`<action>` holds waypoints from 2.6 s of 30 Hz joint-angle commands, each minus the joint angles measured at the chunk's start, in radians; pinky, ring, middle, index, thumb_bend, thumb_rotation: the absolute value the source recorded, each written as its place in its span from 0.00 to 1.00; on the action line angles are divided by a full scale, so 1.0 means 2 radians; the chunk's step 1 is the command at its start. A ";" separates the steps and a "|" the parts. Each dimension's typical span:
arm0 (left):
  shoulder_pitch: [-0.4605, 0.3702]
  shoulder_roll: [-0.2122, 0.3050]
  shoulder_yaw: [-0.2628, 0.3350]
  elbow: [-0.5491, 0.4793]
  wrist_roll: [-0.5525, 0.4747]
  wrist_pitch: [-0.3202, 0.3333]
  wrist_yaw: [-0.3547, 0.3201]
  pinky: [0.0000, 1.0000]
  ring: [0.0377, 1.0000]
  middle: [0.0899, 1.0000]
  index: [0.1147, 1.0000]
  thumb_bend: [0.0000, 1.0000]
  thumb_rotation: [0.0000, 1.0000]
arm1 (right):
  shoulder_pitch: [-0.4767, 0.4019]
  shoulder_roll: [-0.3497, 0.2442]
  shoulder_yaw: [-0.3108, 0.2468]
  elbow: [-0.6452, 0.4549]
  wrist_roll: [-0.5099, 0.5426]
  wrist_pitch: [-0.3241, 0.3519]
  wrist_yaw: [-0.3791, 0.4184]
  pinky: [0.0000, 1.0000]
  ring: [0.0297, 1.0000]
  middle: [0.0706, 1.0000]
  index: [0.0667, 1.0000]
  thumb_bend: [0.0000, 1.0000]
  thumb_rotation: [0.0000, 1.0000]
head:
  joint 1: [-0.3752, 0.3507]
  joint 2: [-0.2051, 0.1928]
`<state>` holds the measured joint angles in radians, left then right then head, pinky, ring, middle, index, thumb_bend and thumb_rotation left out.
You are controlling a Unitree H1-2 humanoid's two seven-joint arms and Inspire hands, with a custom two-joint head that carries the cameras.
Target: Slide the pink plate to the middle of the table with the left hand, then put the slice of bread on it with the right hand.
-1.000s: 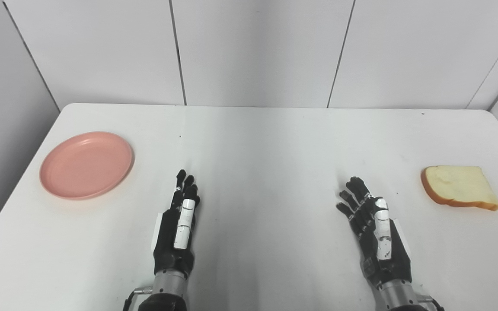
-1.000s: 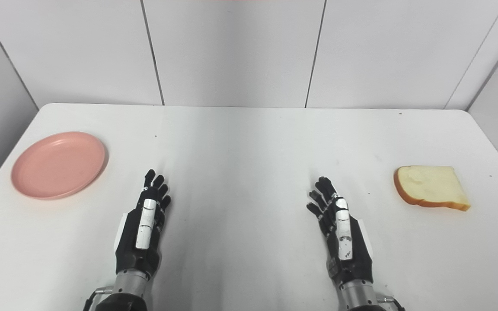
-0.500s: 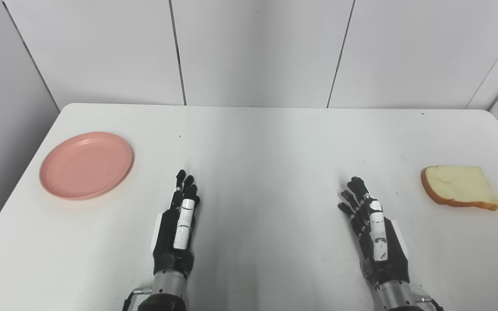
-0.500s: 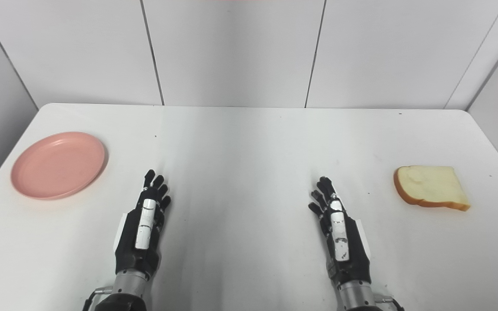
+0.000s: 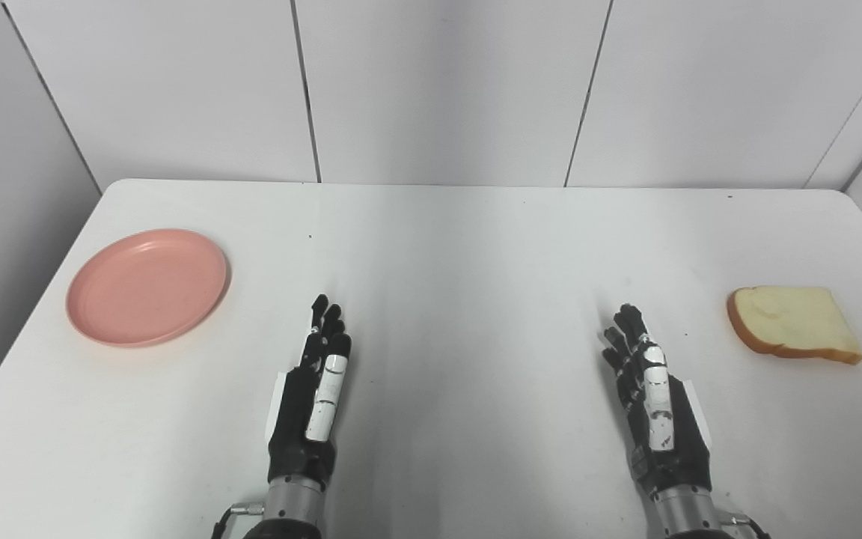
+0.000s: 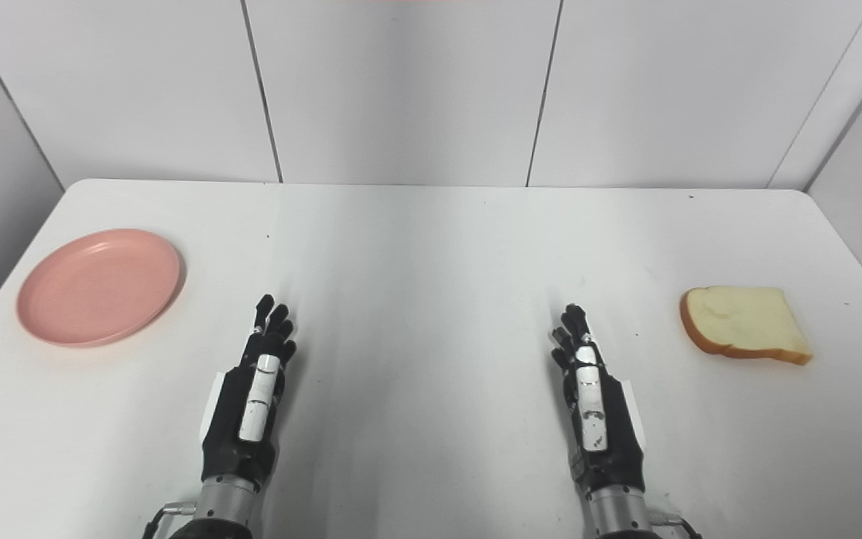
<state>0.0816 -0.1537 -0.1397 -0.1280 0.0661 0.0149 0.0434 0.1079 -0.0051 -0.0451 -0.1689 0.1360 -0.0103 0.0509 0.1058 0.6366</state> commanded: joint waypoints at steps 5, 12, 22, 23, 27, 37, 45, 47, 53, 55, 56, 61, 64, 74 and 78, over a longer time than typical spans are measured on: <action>-0.004 -0.011 -0.002 -0.005 0.012 -0.031 0.014 1.00 1.00 1.00 1.00 0.71 0.93 | 0.005 0.003 -0.002 0.026 0.010 -0.026 0.003 0.99 0.98 0.98 0.97 0.81 1.00 | 0.000 0.000; -0.003 -0.009 -0.007 -0.003 0.022 -0.040 0.016 1.00 1.00 1.00 1.00 0.69 0.94 | 0.005 0.002 0.000 0.028 0.008 -0.028 0.003 0.98 0.97 0.97 0.96 0.80 1.00 | 0.001 0.000; -0.005 -0.009 -0.007 -0.003 0.019 -0.029 0.012 1.00 1.00 1.00 1.00 0.71 0.94 | 0.007 0.000 0.003 0.031 -0.002 -0.025 0.002 0.96 0.97 0.98 0.94 0.79 1.00 | 0.002 -0.003; -0.005 -0.009 -0.007 -0.002 0.019 -0.029 0.012 1.00 1.00 1.00 1.00 0.71 0.94 | 0.007 0.000 0.003 0.032 -0.003 -0.026 0.002 0.96 0.97 0.98 0.94 0.79 1.00 | 0.002 -0.003; -0.005 -0.009 -0.007 0.002 0.016 -0.032 0.011 1.00 1.00 1.00 1.00 0.71 0.93 | 0.007 -0.001 0.004 0.034 -0.005 -0.028 0.004 0.96 0.97 0.98 0.93 0.80 1.00 | 0.004 -0.008; -0.007 -0.012 -0.013 0.041 0.031 -0.072 0.019 1.00 1.00 1.00 1.00 0.70 0.93 | 0.007 -0.011 -0.004 0.061 0.010 -0.046 0.018 0.98 0.98 0.98 0.94 0.77 1.00 | 0.039 -0.042; -0.014 -0.020 -0.014 0.078 0.043 -0.098 0.027 1.00 1.00 1.00 1.00 0.71 0.92 | 0.000 -0.024 -0.007 0.094 0.015 -0.064 0.022 0.99 0.99 0.99 0.95 0.77 1.00 | 0.061 -0.070; -0.015 -0.022 -0.015 0.087 0.046 -0.103 0.030 1.00 1.00 1.00 1.00 0.70 0.93 | -0.002 -0.026 -0.008 0.100 0.016 -0.066 0.024 1.00 0.99 1.00 0.95 0.77 1.00 | 0.066 -0.076; -0.020 -0.026 -0.016 0.107 0.045 -0.112 0.032 1.00 1.00 1.00 1.00 0.68 0.94 | -0.009 -0.030 -0.013 0.119 0.030 -0.070 0.029 1.00 1.00 1.00 0.97 0.75 1.00 | 0.079 -0.090; -0.021 -0.027 -0.017 0.110 0.047 -0.111 0.034 1.00 1.00 1.00 1.00 0.72 0.93 | -0.012 -0.031 -0.013 0.125 0.031 -0.073 0.030 1.00 1.00 1.00 0.97 0.75 1.00 | 0.081 -0.094; -0.021 -0.027 -0.018 0.112 0.049 -0.112 0.036 1.00 1.00 1.00 1.00 0.72 0.93 | -0.012 -0.032 -0.014 0.128 0.031 -0.074 0.031 1.00 1.00 1.00 0.97 0.75 1.00 | 0.084 -0.097; -0.023 -0.027 -0.021 0.119 0.051 -0.117 0.044 1.00 1.00 1.00 1.00 0.73 0.93 | -0.015 -0.034 -0.015 0.137 0.036 -0.080 0.035 1.00 1.00 1.00 0.97 0.75 1.00 | 0.092 -0.102; -0.025 -0.028 -0.023 0.126 0.054 -0.123 0.048 1.00 1.00 1.00 1.00 0.73 0.93 | -0.016 -0.035 -0.015 0.142 0.036 -0.085 0.037 1.00 1.00 1.00 0.97 0.74 1.00 | 0.095 -0.106; -0.029 -0.026 -0.026 0.138 0.051 -0.130 0.056 1.00 1.00 1.00 1.00 0.75 0.94 | -0.018 -0.035 -0.013 0.148 0.040 -0.088 0.037 1.00 1.00 1.00 0.97 0.71 1.00 | 0.098 -0.114; -0.026 -0.025 -0.020 0.126 0.035 -0.133 0.051 1.00 1.00 1.00 1.00 0.73 0.94 | -0.014 -0.032 -0.010 0.144 0.036 -0.089 0.034 1.00 1.00 1.00 0.97 0.70 1.00 | 0.093 -0.116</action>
<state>-0.0025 -0.1763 -0.1921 0.0655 0.1639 -0.2195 0.1381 -0.0052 -0.0764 -0.0670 -0.0105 0.2153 -0.1604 0.1073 0.2930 0.4050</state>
